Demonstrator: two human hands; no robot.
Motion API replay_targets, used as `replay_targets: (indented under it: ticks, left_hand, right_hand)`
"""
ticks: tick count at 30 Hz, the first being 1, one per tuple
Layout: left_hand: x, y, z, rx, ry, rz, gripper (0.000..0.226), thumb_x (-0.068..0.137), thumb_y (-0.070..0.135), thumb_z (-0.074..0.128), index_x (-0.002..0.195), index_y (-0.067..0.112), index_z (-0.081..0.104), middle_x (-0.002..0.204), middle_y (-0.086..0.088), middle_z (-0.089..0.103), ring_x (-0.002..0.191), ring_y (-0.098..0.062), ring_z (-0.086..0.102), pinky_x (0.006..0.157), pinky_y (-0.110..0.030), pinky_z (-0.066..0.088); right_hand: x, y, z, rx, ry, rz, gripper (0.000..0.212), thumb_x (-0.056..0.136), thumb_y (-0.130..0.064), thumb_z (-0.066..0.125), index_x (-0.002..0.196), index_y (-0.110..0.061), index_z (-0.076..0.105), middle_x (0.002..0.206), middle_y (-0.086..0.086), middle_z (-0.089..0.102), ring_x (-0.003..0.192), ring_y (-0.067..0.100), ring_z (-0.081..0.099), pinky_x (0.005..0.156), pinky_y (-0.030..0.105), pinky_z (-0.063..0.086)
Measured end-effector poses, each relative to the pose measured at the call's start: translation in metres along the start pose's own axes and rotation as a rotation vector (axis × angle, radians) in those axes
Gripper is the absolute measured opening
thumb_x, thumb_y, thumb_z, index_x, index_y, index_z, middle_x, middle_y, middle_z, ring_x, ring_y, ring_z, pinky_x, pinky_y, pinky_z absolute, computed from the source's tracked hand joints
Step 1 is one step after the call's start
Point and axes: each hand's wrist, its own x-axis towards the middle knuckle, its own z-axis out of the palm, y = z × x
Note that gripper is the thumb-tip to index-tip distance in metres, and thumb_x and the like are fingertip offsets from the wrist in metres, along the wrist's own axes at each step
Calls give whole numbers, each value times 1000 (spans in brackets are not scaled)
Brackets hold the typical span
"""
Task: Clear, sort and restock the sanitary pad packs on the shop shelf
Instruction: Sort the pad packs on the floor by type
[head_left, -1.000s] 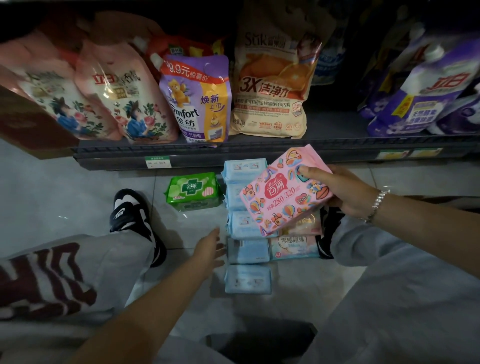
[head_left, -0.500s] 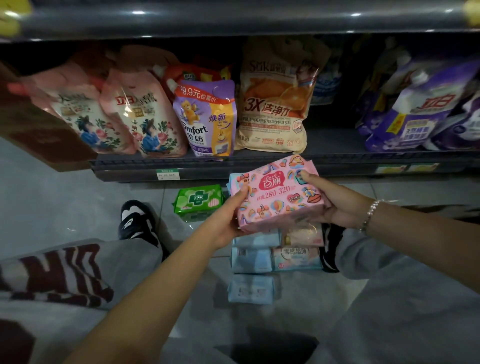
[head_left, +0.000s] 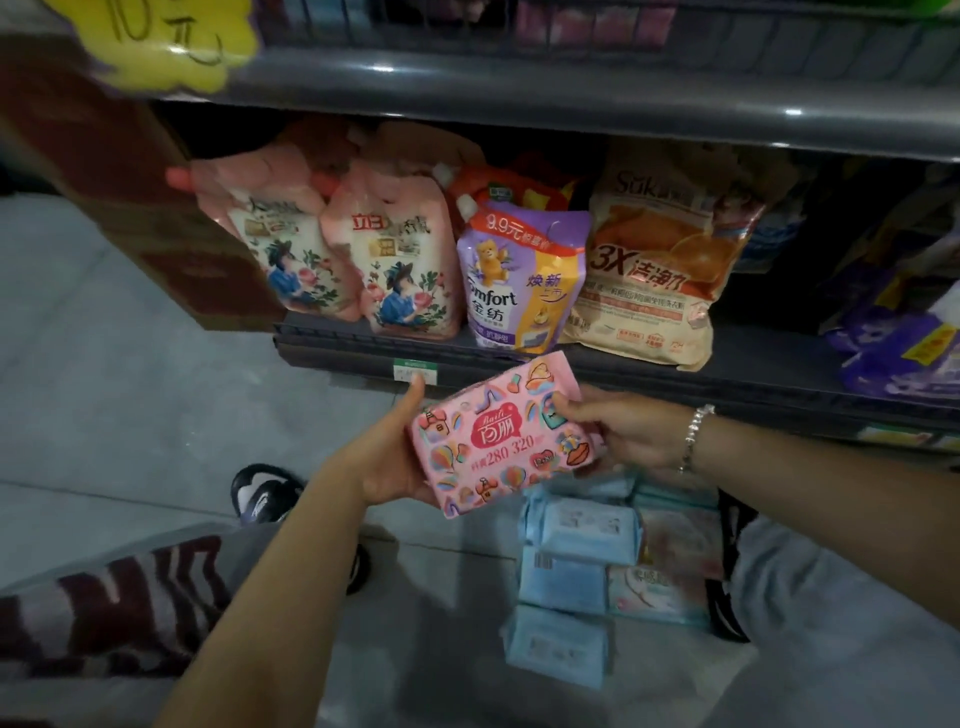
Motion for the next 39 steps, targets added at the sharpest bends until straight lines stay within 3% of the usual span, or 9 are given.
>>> replay_targets:
  ticks: [5, 9, 11, 14, 19, 24, 27, 31, 39]
  left_hand:
    - [5, -8, -41, -225, 105, 13, 71, 93, 67, 24, 131, 16, 56, 127, -19, 61, 108, -38, 59, 96, -55, 41]
    - [8, -18, -72, -353, 113, 2, 62, 81, 58, 42, 122, 15, 61, 117, -17, 65, 102, -35, 59, 88, -44, 44]
    - [11, -26, -84, -385, 106, 5, 63, 79, 60, 48, 120, 14, 62, 118, -17, 65, 103, -34, 60, 86, -44, 48]
    - [19, -39, -104, -480, 155, 83, 85, 67, 60, 72, 135, 13, 54, 135, -18, 56, 116, -37, 55, 80, -46, 55]
    - [29, -72, -140, -652, 298, 260, 114, 36, 45, 94, 137, 16, 49, 132, -18, 59, 122, -41, 54, 86, -55, 53]
    - [42, -99, -161, -672, 552, 320, 74, 71, 28, 74, 139, 17, 46, 134, -16, 57, 119, -40, 55, 70, -49, 57]
    - [57, -109, -152, -668, 617, 349, 50, 90, 9, 59, 138, 14, 46, 121, -13, 64, 102, -32, 62, 67, -45, 57]
    - [81, -121, -130, -769, 622, 309, 42, 92, 0, 53, 133, 10, 48, 89, -3, 74, 72, -18, 71, 53, -35, 59]
    - [113, -113, -110, -675, 660, 234, 45, 95, -1, 51, 137, 10, 41, 115, -13, 61, 84, -24, 63, 55, -33, 59]
  right_hand:
    - [48, -23, 29, 12, -46, -103, 36, 93, -17, 55, 129, -24, 51, 121, 4, 65, 112, 23, 61, 103, 44, 46]
    - [83, -36, 48, -122, -72, -165, 36, 95, -10, 55, 126, -28, 51, 120, -1, 66, 100, 12, 65, 82, 27, 56]
    - [100, -38, 55, -172, 24, -204, 42, 94, -12, 57, 134, -26, 50, 128, 3, 62, 104, 13, 63, 87, 29, 54]
    - [117, -40, 62, -217, 89, -156, 50, 95, -20, 58, 143, -24, 44, 133, -2, 57, 115, 14, 55, 100, 39, 47]
    - [133, -38, 66, -283, 146, -67, 42, 97, -27, 56, 138, -24, 49, 122, -4, 53, 110, 11, 51, 84, 31, 52]
    - [144, -25, 59, -284, 167, 33, 36, 97, -25, 55, 133, -19, 53, 123, 1, 57, 112, 20, 56, 80, 30, 53]
    - [149, -21, 56, -281, 180, 76, 25, 97, -25, 56, 121, -21, 55, 123, 5, 59, 108, 20, 57, 74, 28, 53]
    - [153, -17, 55, -263, 180, 111, 15, 98, -24, 55, 112, -19, 55, 113, 5, 59, 100, 19, 57, 71, 28, 53]
    - [150, -7, 51, -306, 168, 177, 29, 97, -27, 57, 124, -16, 56, 122, 9, 59, 111, 26, 59, 67, 26, 54]
